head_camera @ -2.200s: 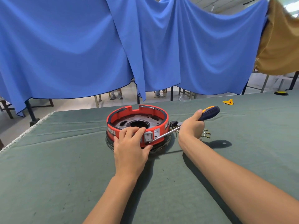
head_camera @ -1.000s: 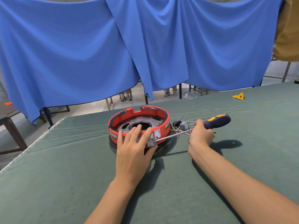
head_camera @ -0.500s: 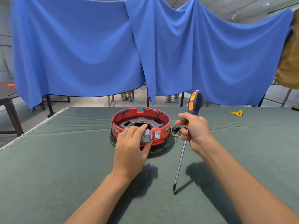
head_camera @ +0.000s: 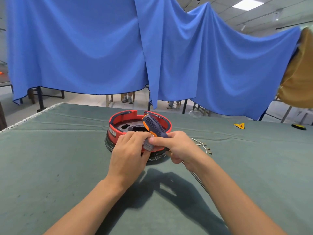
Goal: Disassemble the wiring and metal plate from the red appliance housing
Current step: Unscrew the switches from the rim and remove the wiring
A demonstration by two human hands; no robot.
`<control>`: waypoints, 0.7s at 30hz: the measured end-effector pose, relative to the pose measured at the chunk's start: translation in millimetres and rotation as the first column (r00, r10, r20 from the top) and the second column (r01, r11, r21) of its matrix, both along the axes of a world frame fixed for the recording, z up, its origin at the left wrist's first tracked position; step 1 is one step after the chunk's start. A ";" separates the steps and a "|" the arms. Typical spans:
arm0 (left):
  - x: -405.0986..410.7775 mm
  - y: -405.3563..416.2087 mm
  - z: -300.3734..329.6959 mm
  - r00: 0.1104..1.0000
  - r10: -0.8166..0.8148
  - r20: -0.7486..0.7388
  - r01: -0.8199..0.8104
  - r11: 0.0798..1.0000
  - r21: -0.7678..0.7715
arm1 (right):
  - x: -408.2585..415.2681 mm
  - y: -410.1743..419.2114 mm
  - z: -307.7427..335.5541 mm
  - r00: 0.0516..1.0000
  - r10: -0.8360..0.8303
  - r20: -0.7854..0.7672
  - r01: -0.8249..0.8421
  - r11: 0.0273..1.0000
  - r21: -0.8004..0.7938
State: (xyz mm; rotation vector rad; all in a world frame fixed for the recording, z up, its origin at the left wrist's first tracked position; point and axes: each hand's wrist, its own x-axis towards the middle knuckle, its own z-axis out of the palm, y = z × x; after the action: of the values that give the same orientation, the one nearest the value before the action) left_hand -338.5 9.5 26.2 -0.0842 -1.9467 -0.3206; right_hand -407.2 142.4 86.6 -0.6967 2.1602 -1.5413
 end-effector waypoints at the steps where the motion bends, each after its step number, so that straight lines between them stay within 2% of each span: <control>1: -0.2 -0.6 -0.5 0.999 0.013 0.039 -0.012 1.000 -0.013 | -2.4 2.2 0.8 1.000 -0.007 0.006 0.007 1.000 -0.001; 3: -0.8 -2.0 -1.8 0.988 0.065 0.138 -0.060 0.998 -0.035 | -10.4 7.3 0.9 0.998 -0.070 -0.004 0.070 0.997 -0.015; 6: 0.3 -6.7 -2.6 0.968 0.151 0.202 -0.148 0.988 -0.033 | -29.2 19.2 -3.5 0.974 -0.226 0.012 0.226 0.972 -0.066; 12: 1.2 -14.2 -5.8 0.892 0.271 0.363 -0.301 0.953 0.029 | -66.1 45.7 -26.5 0.838 -0.545 0.031 0.545 0.837 -0.047; 16: 0.0 -16.2 -6.9 0.882 0.279 0.381 -0.311 0.950 0.026 | -82.4 51.9 -33.6 0.796 -0.596 0.107 0.604 0.794 -0.068; 21: -1.4 -16.1 -7.2 0.881 0.275 0.384 -0.312 0.949 0.036 | -92.1 51.3 -31.7 0.752 -0.659 0.017 0.658 0.750 -0.066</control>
State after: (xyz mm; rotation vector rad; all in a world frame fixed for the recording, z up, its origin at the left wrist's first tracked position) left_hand -339.9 -6.6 19.0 0.3611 -2.2797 -0.2381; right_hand -499.3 193.6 54.9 0.0957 2.5198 -1.9416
